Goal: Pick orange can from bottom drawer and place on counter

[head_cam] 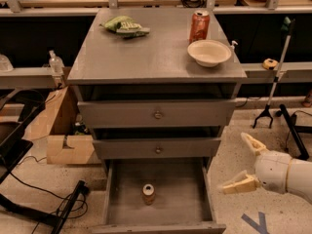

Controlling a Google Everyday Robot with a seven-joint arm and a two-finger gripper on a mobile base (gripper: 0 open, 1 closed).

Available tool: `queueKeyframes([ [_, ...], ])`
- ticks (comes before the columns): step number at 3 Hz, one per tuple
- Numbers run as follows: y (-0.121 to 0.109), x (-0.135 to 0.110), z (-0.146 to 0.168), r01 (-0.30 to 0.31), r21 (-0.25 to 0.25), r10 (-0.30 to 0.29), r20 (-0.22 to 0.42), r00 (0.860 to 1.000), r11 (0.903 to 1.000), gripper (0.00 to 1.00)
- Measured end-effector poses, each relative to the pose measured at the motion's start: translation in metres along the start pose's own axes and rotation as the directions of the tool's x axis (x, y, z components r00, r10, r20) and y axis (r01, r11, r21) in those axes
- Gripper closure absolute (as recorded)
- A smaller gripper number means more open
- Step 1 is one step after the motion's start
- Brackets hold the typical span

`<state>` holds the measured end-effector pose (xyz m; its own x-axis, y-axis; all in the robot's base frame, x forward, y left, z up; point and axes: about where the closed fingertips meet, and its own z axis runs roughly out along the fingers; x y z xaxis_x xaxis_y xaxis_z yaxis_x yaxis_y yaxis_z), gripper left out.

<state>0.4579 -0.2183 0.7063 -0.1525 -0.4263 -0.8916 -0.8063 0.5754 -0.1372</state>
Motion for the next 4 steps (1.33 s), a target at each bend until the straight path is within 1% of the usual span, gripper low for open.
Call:
queueKeyframes([
  [1, 0.006, 0.020, 0.030, -0.026, -0.029, 0.027, 0.041, 0.999, 0.9993, 0.00],
  [2, 0.010, 0.048, 0.089, -0.009, -0.051, 0.015, 0.126, 0.992, 0.9986, 0.00],
  [3, 0.006, 0.084, 0.148, 0.055, -0.068, -0.040, 0.200, 0.979, 0.9962, 0.00],
  [4, 0.014, 0.169, 0.224, 0.051, -0.125, -0.024, 0.208, 0.978, 0.9909, 0.00],
])
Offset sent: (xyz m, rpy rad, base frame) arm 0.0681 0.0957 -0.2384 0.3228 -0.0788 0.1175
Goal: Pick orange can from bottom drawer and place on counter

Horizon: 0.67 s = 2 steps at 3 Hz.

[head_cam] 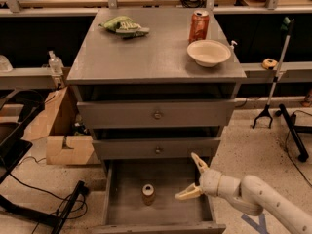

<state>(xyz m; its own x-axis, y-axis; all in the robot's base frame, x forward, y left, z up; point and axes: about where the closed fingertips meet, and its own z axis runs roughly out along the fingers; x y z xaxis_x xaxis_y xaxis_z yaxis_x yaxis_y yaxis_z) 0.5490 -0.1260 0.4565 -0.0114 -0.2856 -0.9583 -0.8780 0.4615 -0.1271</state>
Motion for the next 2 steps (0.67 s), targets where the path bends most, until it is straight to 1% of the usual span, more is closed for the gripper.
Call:
queueKeyframes([
  [1, 0.0080, 0.0582, 0.0199, -0.031, -0.028, 0.030, -0.036, 0.999, 0.9991, 0.00],
  [2, 0.0089, 0.0642, 0.0222, -0.040, -0.027, 0.039, -0.037, 0.999, 0.9988, 0.00],
])
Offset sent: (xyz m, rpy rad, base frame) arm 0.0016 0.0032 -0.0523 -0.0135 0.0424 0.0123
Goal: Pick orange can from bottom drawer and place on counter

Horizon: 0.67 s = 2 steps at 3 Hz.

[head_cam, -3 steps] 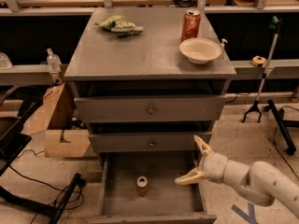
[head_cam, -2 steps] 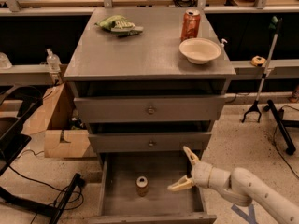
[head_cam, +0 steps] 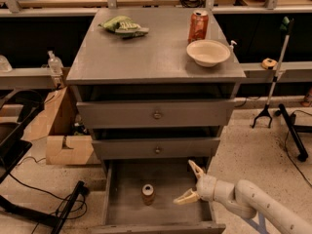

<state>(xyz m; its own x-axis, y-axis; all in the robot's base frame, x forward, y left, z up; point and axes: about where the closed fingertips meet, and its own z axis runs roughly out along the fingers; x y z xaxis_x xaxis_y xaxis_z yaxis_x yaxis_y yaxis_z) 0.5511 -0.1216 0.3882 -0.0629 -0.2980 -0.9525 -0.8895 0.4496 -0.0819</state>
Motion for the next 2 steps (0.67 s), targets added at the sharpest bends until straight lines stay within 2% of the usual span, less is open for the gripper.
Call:
queueKeyframes([
  [1, 0.003, 0.001, 0.006, 0.010, -0.001, -0.010, -0.008, 1.000, 1.0000, 0.00],
  [2, 0.011, 0.020, 0.034, 0.036, 0.004, -0.036, -0.035, 0.999, 0.9993, 0.00],
])
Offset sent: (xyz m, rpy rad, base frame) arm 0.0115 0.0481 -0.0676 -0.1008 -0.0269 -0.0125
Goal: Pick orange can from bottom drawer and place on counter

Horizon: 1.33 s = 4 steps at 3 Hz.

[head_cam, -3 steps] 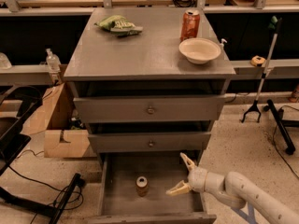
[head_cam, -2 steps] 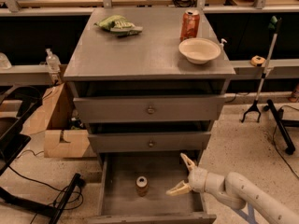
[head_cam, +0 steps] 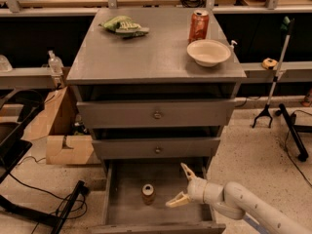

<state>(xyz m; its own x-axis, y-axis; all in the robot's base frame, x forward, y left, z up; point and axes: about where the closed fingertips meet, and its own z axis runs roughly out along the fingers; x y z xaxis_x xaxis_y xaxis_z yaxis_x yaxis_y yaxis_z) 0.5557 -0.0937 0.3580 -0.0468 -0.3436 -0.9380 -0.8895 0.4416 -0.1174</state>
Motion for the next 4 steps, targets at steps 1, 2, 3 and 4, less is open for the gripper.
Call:
queueKeyframes([
  [1, 0.010, 0.027, 0.037, -0.002, -0.021, 0.002, 0.025, 1.000, 0.9998, 0.00],
  [2, 0.007, 0.060, 0.076, -0.025, -0.042, 0.028, 0.071, 0.997, 0.9988, 0.00],
  [3, 0.007, 0.077, 0.110, -0.034, -0.085, 0.042, 0.100, 0.994, 0.9959, 0.00],
  [4, 0.015, 0.088, 0.139, -0.037, -0.139, 0.050, 0.089, 0.995, 0.9896, 0.00],
])
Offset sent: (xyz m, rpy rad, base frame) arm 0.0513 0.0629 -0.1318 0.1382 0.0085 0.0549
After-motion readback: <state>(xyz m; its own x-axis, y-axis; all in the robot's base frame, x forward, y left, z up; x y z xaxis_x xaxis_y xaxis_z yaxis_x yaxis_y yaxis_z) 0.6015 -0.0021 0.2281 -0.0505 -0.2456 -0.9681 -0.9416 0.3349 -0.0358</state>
